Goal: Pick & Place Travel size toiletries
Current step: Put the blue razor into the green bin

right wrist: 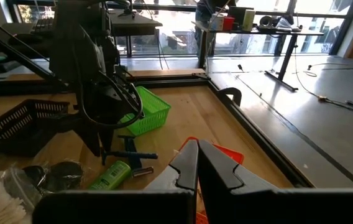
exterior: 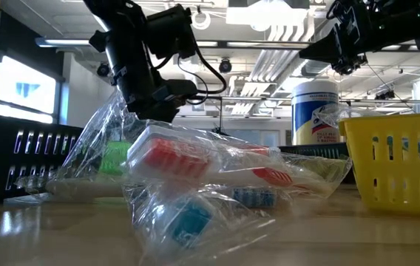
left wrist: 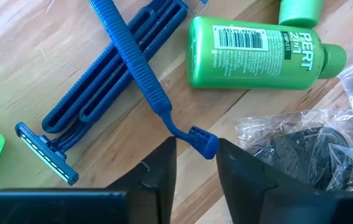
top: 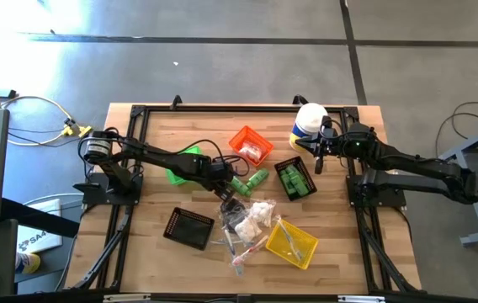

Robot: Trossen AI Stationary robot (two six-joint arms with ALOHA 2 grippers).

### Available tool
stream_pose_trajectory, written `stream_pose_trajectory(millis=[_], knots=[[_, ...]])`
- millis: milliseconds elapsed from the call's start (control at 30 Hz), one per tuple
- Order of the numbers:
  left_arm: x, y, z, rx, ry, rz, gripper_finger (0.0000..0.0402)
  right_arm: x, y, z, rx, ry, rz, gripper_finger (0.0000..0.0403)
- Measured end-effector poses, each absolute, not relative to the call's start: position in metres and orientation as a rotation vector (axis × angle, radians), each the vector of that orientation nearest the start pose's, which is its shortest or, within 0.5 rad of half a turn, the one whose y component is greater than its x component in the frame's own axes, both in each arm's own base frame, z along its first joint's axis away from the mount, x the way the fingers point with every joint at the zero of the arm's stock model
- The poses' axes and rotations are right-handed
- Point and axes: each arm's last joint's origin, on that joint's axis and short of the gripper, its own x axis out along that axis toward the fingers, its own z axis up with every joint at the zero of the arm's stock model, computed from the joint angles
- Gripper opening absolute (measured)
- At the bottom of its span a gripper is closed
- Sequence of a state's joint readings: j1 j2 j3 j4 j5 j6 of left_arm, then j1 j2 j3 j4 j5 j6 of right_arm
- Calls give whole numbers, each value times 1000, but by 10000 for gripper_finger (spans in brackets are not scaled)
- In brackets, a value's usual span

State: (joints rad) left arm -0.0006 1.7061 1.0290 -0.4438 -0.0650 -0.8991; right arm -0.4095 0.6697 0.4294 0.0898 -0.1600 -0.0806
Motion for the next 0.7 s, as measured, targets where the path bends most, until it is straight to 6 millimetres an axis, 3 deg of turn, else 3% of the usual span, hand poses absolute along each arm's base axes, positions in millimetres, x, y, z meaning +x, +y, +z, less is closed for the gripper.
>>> stream_pose_trajectory(millis=[433,700], knots=[[326,2,173,-766,1011,545,14,149,-60,253,-36,158,-243,2],[327,1,191,-775,984,490,11,149,-60,252,-36,159,-242,2]])
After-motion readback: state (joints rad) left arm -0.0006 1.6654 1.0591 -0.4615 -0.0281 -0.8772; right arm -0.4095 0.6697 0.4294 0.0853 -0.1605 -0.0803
